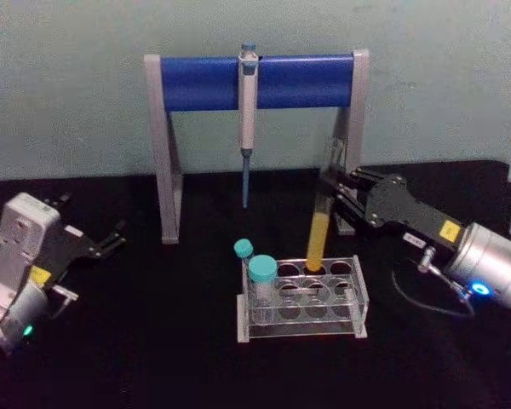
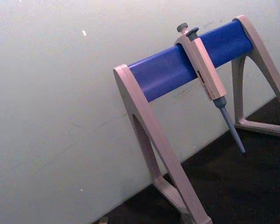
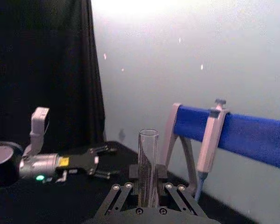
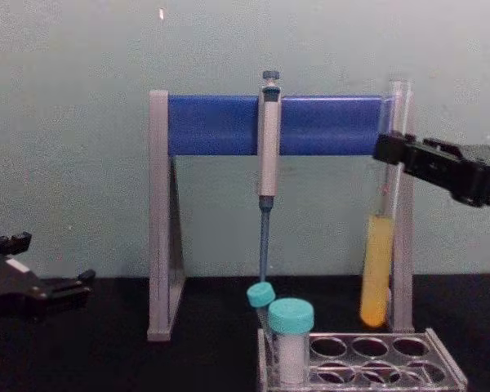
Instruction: Pick up the test tube from the test tube rack, shake it, then place it back into the test tube rack.
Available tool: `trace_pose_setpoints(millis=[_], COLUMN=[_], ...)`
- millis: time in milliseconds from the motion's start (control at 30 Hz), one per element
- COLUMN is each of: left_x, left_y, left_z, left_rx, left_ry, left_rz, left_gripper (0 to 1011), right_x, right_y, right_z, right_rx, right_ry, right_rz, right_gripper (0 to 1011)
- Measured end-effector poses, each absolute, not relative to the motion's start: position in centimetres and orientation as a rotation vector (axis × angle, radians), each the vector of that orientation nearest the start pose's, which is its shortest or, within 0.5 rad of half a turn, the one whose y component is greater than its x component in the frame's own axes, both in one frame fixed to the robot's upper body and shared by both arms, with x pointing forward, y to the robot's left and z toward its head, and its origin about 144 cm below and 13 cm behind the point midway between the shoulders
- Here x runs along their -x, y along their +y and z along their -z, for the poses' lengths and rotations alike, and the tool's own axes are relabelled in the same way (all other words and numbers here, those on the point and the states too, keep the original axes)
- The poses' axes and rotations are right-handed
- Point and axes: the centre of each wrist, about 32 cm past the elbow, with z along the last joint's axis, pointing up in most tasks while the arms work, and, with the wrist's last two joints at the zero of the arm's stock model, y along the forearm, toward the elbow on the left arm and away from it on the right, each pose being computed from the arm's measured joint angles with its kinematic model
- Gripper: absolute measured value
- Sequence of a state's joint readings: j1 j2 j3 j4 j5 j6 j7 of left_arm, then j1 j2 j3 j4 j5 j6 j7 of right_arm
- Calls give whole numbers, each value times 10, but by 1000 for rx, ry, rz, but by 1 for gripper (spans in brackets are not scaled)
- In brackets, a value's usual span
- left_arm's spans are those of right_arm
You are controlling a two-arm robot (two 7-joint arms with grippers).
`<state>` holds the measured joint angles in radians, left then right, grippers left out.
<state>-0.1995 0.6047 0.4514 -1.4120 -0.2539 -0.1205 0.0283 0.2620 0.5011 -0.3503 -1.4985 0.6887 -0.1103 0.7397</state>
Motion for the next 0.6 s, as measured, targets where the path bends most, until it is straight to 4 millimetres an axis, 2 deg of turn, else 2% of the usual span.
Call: trace_pose_setpoints(millis=[200,333,600], left_x=[-489,-489,-489], left_y=[310,310,310], left_z=[-1140,-1140,-1140], left_rx=[-305,-304,-304], left_ry=[-285,-285,-285], left_rz=[-1248,-1248,-1248], left_gripper=[1001,1001,1001], right_x=[-502,-491,-488], right_y=[-299,-310,-312], right_z=[-1206,-1216,-1226], right_rx=[-119,-37,79], right_ry=[-27,-65,-190], right_rz=[563,624,754], right_gripper=[229,229,229])
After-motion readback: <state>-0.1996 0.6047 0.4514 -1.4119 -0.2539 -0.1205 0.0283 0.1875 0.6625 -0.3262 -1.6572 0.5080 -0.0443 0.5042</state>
